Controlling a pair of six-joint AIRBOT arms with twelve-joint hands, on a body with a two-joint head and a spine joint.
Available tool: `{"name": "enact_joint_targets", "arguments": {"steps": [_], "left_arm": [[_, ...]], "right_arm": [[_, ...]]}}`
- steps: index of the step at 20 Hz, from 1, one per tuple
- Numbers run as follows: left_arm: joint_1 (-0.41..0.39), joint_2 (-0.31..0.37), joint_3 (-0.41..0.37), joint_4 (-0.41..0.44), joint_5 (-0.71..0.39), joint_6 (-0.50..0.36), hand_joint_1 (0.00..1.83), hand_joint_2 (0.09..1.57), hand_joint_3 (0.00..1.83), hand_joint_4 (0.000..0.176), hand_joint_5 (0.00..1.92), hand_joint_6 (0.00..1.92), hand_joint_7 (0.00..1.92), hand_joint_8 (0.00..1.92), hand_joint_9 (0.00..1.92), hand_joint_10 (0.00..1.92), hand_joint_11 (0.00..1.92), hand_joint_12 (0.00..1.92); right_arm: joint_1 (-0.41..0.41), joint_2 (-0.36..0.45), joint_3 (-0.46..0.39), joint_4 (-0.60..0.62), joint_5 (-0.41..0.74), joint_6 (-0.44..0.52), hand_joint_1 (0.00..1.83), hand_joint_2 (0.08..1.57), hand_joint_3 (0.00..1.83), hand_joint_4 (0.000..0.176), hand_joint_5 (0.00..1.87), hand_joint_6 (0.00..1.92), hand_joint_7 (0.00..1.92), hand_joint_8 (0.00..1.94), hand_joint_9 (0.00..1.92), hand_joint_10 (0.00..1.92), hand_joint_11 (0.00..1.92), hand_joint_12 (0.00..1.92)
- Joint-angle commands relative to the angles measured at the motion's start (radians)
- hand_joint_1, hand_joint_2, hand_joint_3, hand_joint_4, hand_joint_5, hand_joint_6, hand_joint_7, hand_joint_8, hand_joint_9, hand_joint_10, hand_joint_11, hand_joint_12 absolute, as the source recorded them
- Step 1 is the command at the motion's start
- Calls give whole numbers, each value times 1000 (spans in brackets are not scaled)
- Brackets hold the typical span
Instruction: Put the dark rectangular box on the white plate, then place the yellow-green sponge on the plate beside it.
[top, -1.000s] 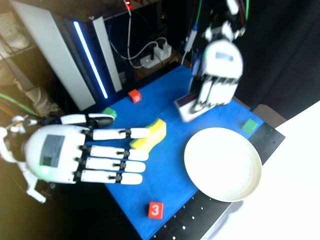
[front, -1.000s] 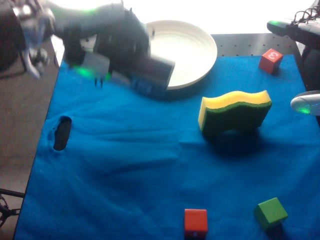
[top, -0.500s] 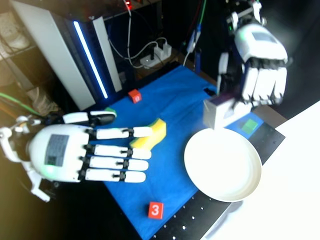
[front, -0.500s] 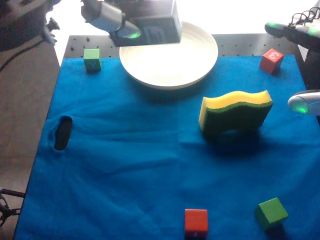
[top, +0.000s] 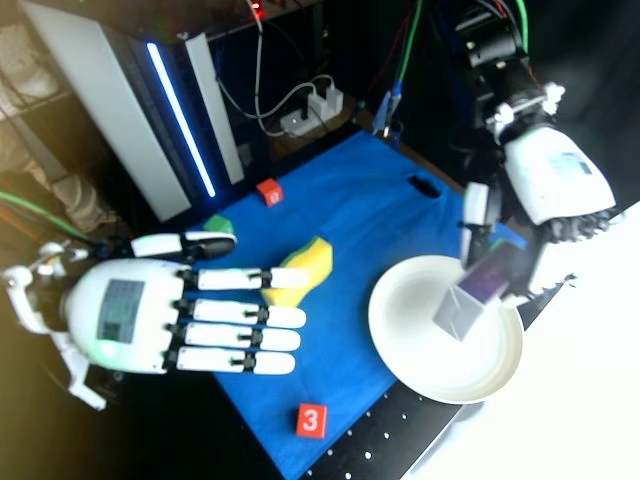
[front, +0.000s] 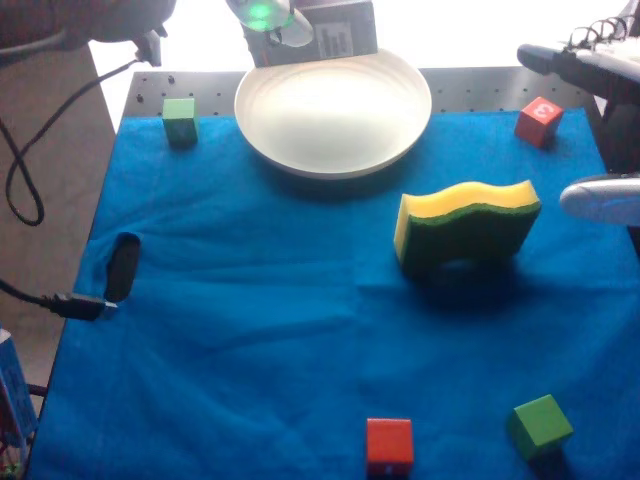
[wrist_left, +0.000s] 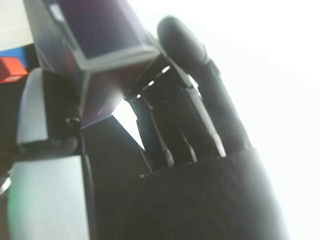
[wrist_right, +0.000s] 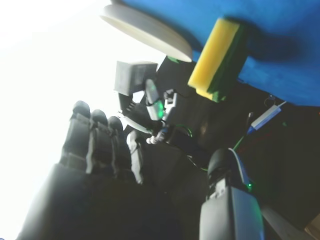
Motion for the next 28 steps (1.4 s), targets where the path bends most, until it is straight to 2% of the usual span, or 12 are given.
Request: {"name": "enact_joint_targets", "arguments": {"steps": [1, 4, 11, 16, 17, 19, 21, 23, 24, 25, 27, 28], "left_arm": [[-16, 6, 0, -17, -109, 0, 957, 995, 0, 39, 679, 150, 683, 205, 751, 163, 442, 964], [-6, 29, -32, -22, -126, 0, 863, 969, 2, 116, 540, 1, 545, 2, 604, 4, 257, 838], [51, 157, -195, -29, -235, 1, 926, 991, 3, 48, 519, 6, 536, 9, 563, 3, 130, 978], [131, 348, -424, -99, -369, 113, 857, 991, 0, 70, 448, 0, 469, 0, 418, 2, 0, 835], [157, 394, -471, -102, -403, 113, 838, 969, 0, 92, 404, 2, 396, 3, 290, 6, 0, 575], [217, 475, -555, -121, -472, 114, 866, 957, 0, 100, 357, 1, 302, 2, 192, 1, 0, 418], [288, 555, -644, -179, -550, 161, 956, 929, 0, 107, 311, 0, 224, 1, 123, 1, 0, 316], [335, 594, -696, -231, -601, 204, 917, 908, 0, 82, 297, 0, 219, 0, 131, 3, 0, 336], [381, 619, -733, -282, -641, 238, 879, 884, 0, 129, 158, 2, 63, 4, 13, 0, 0, 35], [420, 636, -760, -314, -674, 255, 874, 875, 0, 155, 104, 0, 12, 0, 2, 0, 0, 6], [510, 670, -808, -374, -755, 256, 828, 841, 0, 155, 69, 0, 0, 0, 0, 0, 0, 0], [540, 685, -828, -389, -781, 256, 812, 848, 0, 123, 35, 0, 0, 0, 0, 0, 0, 0]], "right_arm": [[17, -5, 5, 32, 115, 13, 432, 1066, 8, 148, 11, 0, 31, 0, 1, 0, 0, 0], [17, -5, 5, 32, 115, 18, 410, 1053, 1, 158, 1, 0, 34, 1, 0, 0, 0, 0], [17, -5, 4, 23, 115, 48, 463, 1064, 0, 122, 0, 0, 26, 3, 58, 18, 74, 32], [29, -5, 6, 5, 114, 63, 514, 977, 0, 139, 69, 6, 109, 6, 93, 8, 126, 57], [48, -5, 5, -10, 93, 63, 477, 966, 0, 108, 87, 7, 150, 16, 146, 23, 188, 85], [105, -12, 6, -78, 35, 63, 460, 964, 5, 94, 128, 2, 218, 8, 258, 21, 284, 116], [145, -25, 11, -134, 4, 63, 560, 991, 12, 106, 96, 0, 129, 0, 116, 0, 139, 56], [153, -32, 15, -148, -3, 63, 560, 992, 10, 109, 97, 1, 91, 0, 53, 0, 71, 28], [155, -36, 18, -153, -7, 64, 536, 957, 0, 76, 144, 16, 118, 11, 74, 12, 27, 10], [159, -40, 21, -158, -15, 67, 554, 940, 0, 88, 168, 8, 144, 6, 103, 9, 63, 30], [171, -50, 31, -183, -41, 75, 680, 926, 0, 59, 206, 4, 214, 6, 200, 13, 182, 98], [184, -55, 34, -200, -58, 76, 727, 916, 0, 34, 221, 6, 231, 8, 228, 17, 211, 115]]}}
